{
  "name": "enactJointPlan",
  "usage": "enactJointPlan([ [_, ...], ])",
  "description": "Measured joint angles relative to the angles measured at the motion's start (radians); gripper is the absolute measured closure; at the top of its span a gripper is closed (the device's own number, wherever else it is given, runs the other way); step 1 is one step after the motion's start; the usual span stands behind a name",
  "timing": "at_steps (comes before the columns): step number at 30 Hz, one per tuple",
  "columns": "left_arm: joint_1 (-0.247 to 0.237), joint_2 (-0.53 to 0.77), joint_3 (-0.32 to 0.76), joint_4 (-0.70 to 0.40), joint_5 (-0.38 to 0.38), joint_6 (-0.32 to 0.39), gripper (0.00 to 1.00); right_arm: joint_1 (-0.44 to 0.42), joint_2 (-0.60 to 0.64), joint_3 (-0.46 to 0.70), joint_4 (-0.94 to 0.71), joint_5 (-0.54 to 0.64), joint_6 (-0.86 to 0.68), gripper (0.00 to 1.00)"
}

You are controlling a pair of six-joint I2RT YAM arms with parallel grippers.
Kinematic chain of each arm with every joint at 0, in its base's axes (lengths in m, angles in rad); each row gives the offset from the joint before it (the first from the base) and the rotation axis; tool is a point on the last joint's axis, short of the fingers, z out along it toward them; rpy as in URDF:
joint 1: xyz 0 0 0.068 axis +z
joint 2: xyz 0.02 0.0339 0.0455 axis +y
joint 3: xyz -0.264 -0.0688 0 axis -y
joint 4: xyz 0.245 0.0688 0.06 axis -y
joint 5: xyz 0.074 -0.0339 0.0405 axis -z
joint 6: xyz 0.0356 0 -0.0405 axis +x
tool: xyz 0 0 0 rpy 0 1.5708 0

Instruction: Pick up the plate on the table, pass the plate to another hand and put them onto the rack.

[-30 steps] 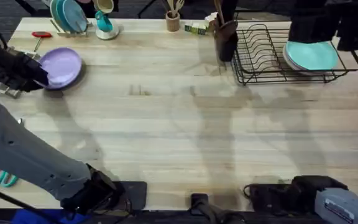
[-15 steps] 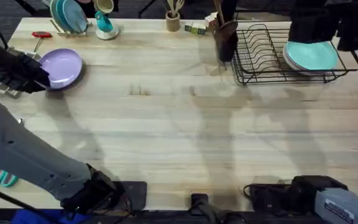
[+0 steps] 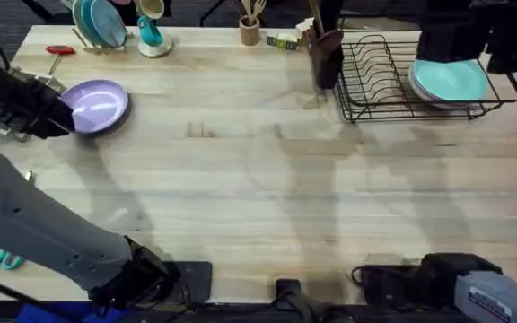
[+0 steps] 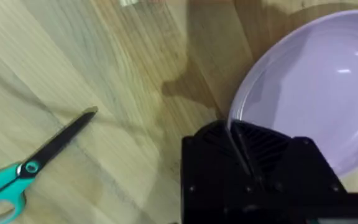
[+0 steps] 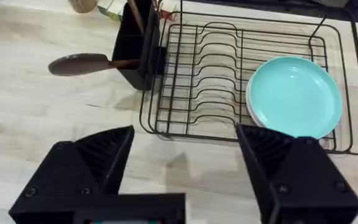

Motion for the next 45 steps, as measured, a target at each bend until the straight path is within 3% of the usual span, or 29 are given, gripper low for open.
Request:
enactJointPlan([
  [12,-0.023,-0.225,-0.005,-0.028,-0.012,0.010,0.957,0.000,0.000,0.000,0.000,0.000,0.000,0.007],
  [24,-0.170,-0.371,-0.006,-0.060,-0.014,0.045,0.958,0.000,0.000,0.000,0.000,0.000,0.057,0.005],
  [26,-0.205,-0.403,-0.006,-0.063,-0.015,0.046,0.958,0.000,0.000,0.000,0.000,-0.003,0.096,0.005],
  [27,-0.283,-0.466,-0.006,-0.082,-0.014,0.049,0.958,0.000,0.000,0.000,0.000,-0.054,0.147,0.005],
  [45,-0.666,-0.679,-0.006,-0.167,-0.013,0.049,0.958,0.017,0.000,0.000,0.000,-0.429,0.189,0.007],
])
